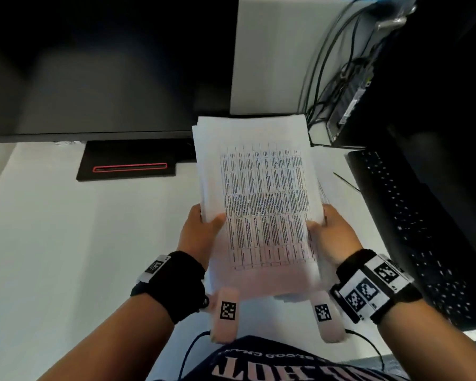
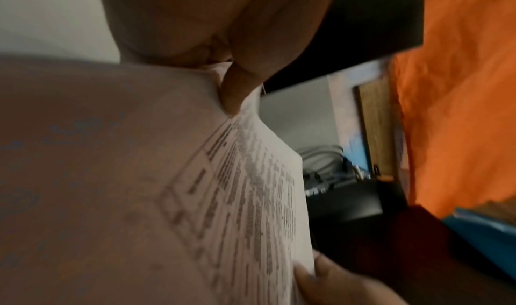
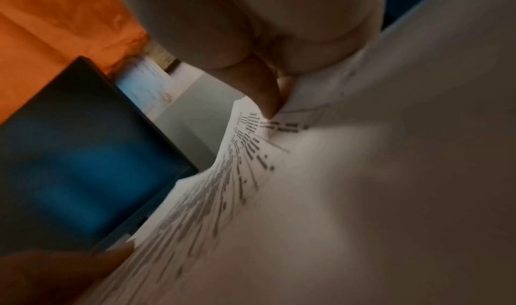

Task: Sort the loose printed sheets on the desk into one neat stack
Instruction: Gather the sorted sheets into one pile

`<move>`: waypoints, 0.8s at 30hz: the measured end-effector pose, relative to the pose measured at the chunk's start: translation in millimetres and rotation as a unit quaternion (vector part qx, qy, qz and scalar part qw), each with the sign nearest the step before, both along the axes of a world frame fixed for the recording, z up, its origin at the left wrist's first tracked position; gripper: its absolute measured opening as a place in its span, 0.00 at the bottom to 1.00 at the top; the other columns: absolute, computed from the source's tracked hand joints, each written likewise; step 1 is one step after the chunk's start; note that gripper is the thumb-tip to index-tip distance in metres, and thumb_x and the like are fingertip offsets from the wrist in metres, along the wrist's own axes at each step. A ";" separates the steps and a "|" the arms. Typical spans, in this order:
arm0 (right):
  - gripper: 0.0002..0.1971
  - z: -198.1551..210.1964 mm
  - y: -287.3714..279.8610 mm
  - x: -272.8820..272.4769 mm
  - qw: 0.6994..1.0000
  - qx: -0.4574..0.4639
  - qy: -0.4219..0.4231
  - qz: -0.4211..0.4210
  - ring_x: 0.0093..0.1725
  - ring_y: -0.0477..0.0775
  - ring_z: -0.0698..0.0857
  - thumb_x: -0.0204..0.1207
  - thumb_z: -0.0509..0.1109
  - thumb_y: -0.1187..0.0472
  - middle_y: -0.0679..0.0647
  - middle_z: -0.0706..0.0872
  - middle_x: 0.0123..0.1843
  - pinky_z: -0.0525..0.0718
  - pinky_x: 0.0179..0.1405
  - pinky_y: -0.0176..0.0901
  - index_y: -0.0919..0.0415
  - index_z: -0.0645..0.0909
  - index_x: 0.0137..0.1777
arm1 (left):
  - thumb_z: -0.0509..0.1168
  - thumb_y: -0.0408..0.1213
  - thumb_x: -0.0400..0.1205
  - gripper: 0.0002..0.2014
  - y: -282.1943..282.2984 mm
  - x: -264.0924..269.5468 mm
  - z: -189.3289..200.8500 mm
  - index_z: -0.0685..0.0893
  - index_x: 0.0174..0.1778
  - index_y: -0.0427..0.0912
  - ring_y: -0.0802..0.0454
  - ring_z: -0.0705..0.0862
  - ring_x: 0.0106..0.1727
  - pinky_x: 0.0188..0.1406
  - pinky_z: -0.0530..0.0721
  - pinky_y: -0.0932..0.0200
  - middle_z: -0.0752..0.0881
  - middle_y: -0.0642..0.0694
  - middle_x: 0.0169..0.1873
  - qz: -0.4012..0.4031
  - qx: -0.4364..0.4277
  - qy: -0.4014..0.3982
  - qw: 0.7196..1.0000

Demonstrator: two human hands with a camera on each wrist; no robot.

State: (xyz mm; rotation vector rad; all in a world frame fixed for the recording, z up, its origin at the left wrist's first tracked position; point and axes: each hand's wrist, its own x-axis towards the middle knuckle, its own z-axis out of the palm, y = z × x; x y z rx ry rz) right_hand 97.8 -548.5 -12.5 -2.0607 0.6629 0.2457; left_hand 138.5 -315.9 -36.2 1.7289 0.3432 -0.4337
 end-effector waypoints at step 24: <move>0.16 -54.5 -101.4 32.6 0.967 -0.183 0.173 0.040 0.58 0.64 0.77 0.83 0.56 0.56 0.67 0.76 0.62 0.73 0.60 0.47 0.64 0.79 0.61 | 0.49 0.30 0.85 0.21 -86.7 12.3 -45.9 0.61 0.73 0.24 0.34 0.74 0.61 0.67 0.74 0.46 0.71 0.31 0.61 -0.252 0.214 0.028 0.943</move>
